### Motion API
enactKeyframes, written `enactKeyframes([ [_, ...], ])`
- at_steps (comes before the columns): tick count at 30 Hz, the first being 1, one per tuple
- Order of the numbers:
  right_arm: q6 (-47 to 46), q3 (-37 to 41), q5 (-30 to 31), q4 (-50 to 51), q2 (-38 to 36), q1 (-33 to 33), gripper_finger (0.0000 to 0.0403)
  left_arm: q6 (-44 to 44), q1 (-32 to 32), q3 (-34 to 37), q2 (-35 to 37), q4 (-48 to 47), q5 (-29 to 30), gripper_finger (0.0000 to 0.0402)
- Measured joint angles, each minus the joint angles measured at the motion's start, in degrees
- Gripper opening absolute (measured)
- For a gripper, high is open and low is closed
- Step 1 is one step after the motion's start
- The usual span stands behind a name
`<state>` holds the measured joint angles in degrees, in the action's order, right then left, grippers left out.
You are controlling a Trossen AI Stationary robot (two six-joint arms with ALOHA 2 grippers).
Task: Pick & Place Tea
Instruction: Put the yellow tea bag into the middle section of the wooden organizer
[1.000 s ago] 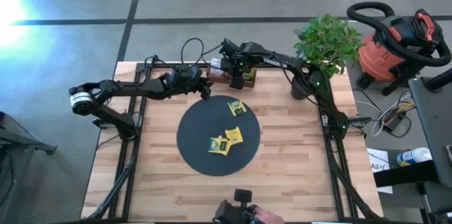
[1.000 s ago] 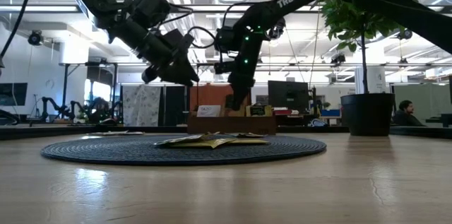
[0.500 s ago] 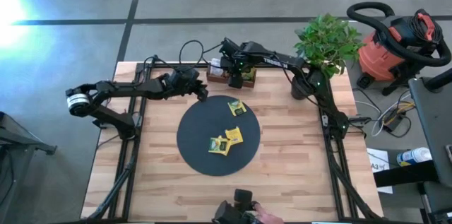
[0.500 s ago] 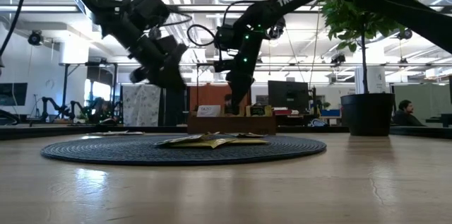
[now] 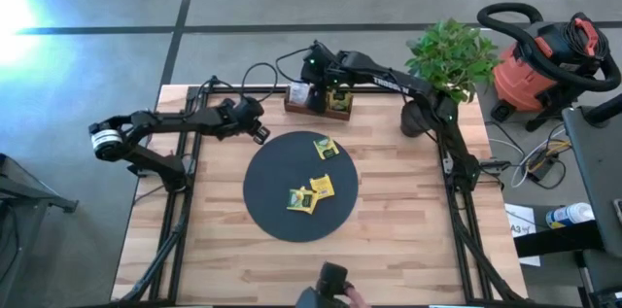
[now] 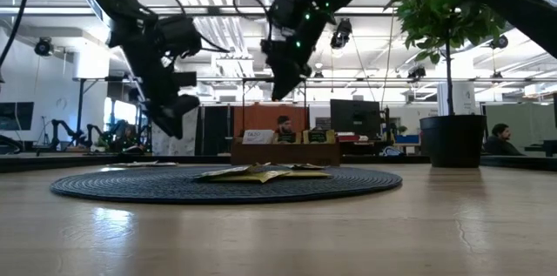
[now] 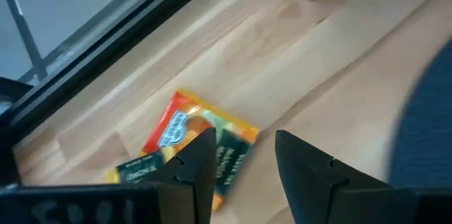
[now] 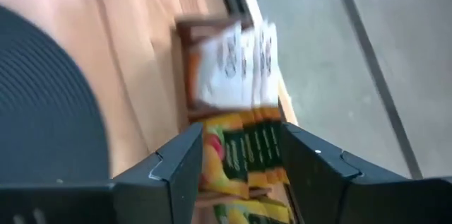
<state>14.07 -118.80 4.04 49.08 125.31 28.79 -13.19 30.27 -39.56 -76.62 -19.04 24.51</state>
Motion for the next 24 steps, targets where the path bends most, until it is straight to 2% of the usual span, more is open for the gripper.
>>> enactKeyframes([
  [4,-4.78,0.0,-2.59,-1.42,-1.14,-1.93,0.0184,3.47,3.69,1.83,0.0,1.88,-1.23,0.014],
  [7,-8.5,0.0,-8.72,-3.04,-1.17,-3.59,0.0181,4.24,8.47,3.04,-0.21,2.91,-5.88,0.014],
  [9,-10.08,0.3,-10.67,-4.5,-1.16,-4.87,0.0178,4.47,12.06,3.35,-0.64,3.72,-9.55,0.014],
  [11,-10.43,0.45,-10.66,-5.62,-0.92,-6.11,0.0176,5.99,15.14,3.38,-1.14,4.97,-11.49,0.014],
  [15,-10.65,0.7,-10.58,-6.25,-0.08,-8.25,0.0173,10.2,19.07,3.38,-2.31,7.9,-11.46,0.014],
  [21,-10.39,0.74,-10.56,-6.25,0.1,-11.4,0.0172,13.86,20.75,3.36,-6.52,14.44,-16.64,0.014],
  [24,-11.4,0.74,-10.57,-6.31,0.12,-12.25,0.0169,15.72,20.88,3.36,-9.78,17.81,-15.96,0.014],
])
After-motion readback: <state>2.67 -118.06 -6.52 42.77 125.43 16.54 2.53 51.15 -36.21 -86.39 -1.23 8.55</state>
